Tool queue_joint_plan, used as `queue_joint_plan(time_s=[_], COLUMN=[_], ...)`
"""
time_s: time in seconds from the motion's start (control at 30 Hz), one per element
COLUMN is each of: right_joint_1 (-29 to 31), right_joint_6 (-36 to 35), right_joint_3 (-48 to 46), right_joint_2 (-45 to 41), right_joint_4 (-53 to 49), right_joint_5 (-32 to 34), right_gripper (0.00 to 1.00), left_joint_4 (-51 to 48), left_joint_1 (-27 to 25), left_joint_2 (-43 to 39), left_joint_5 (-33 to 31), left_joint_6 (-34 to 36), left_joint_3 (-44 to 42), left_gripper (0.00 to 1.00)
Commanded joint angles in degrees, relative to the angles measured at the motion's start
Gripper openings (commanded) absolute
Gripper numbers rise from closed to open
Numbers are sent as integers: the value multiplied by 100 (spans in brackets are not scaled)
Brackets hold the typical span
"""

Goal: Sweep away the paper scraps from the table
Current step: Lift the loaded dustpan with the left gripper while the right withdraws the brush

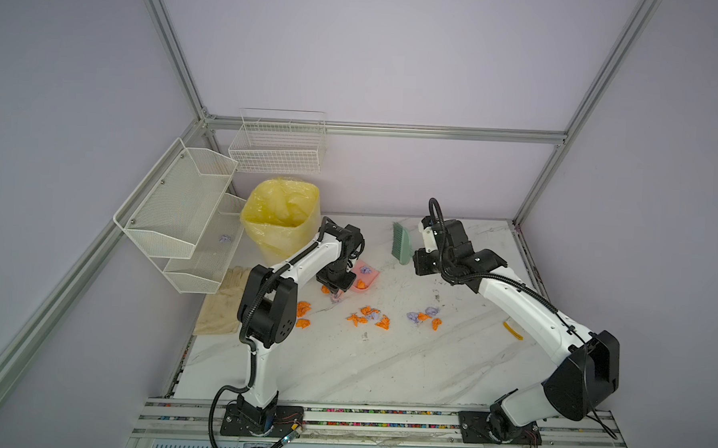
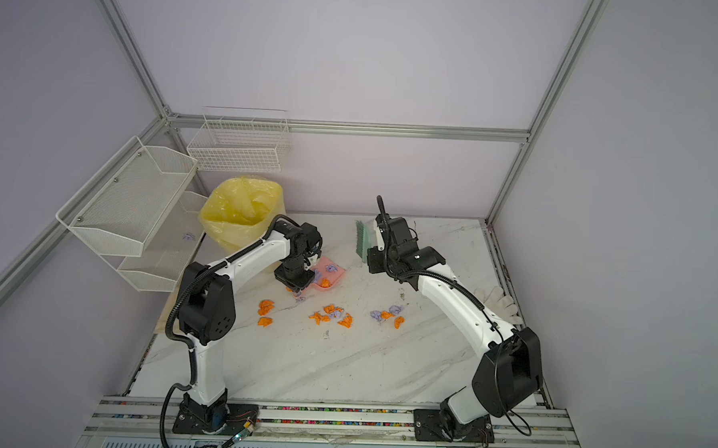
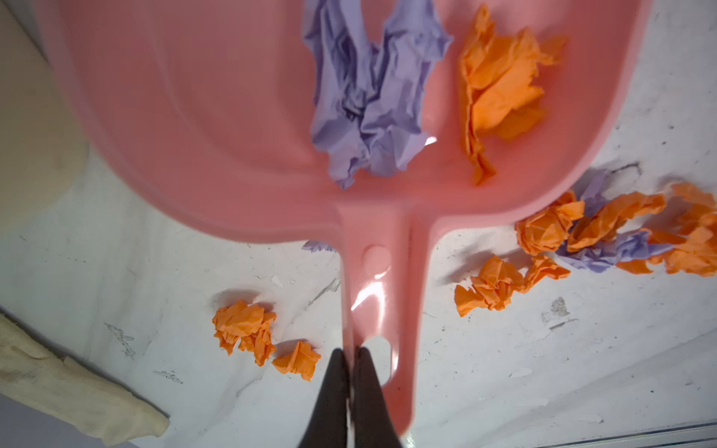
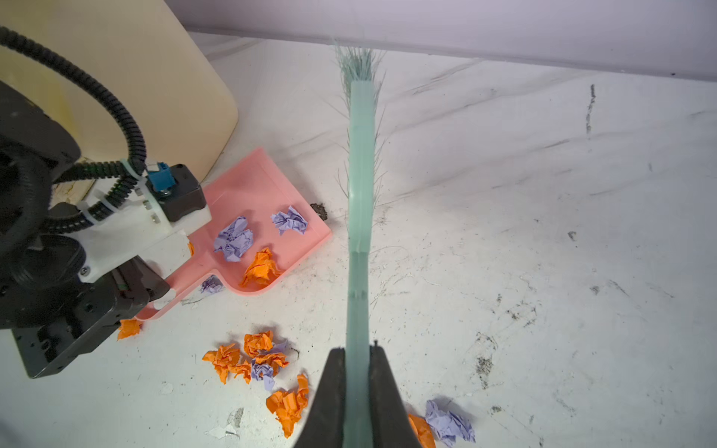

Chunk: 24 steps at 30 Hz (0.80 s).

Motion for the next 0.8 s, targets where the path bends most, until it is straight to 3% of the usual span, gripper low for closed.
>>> queue_joint_plan(time_s=[0.0, 0.77], right_joint_1=[-85, -420], right_joint_6=[168, 363], right_joint_3=[-152, -661], right_joint_2=[-229, -434], right_joint_4=[56, 29], right_joint_5=[24, 121], right_gripper=[0, 0], left_joint_4=[169, 382], left_joint_1=[27, 28], left_joint_2=[-335, -740], left_joint_5=[178, 283], left_joint_6=[-74, -174], left_joint_3=[384, 922], left_gripper=[0, 0])
